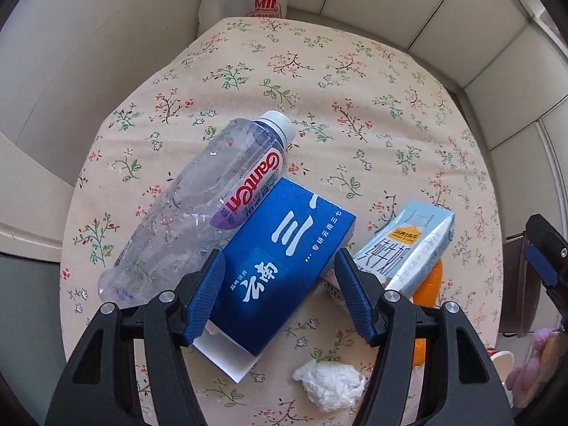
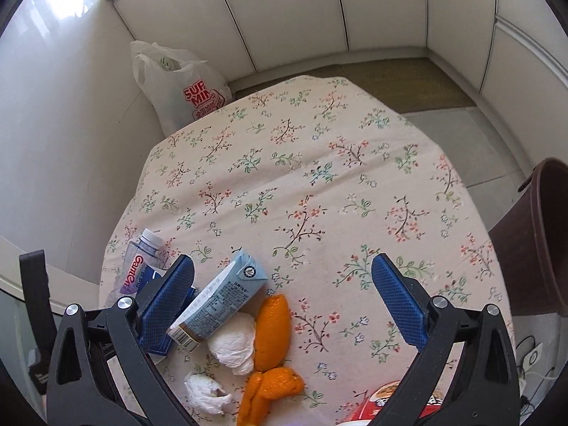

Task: Collect trash
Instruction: 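Move both tools back over the table toward the cartons, then grasp the blue carton with the left tool while the right tool grasps the light-blue milk carton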

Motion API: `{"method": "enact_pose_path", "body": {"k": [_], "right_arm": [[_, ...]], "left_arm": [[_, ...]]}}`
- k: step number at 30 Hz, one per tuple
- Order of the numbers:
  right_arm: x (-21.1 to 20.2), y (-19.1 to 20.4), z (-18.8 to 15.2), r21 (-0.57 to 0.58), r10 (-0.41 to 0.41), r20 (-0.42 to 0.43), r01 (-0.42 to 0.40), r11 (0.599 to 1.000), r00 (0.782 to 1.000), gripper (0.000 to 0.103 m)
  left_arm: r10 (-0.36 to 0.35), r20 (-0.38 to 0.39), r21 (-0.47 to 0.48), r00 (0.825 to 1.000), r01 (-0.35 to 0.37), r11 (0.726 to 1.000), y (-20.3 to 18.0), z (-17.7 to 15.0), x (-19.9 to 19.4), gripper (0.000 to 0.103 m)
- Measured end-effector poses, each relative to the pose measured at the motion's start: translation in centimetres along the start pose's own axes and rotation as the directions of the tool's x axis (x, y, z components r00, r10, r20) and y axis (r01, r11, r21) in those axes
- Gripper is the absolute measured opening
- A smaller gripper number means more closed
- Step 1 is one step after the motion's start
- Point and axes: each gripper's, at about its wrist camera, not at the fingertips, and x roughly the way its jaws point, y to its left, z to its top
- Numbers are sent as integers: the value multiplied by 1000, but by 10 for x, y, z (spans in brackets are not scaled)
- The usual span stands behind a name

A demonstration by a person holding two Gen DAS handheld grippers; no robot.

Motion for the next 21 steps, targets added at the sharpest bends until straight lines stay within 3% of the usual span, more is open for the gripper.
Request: {"method": "enact_pose_path", "body": {"k": [4,12,15,21], "right_arm": [[13,-3,0,57,37,-61,-33,998,997,96],[24,-1,-3,42,37,-112,-32,999,993,96],[26,-1,-3,41,35,-118,-30,999,992,96],[38,-3,-4,73,55,-159,-44,996,986,96]], "left_arm": [[-11,-7,-14,1000,11,1000,7,6,4,69],[20,-99,76,995,-12,997,-6,4,25,72],[60,-78,124,995,-50,991,-14,-1,26,72],[70,-60,166,996,-59,984,-22,-11,17,55]]}}
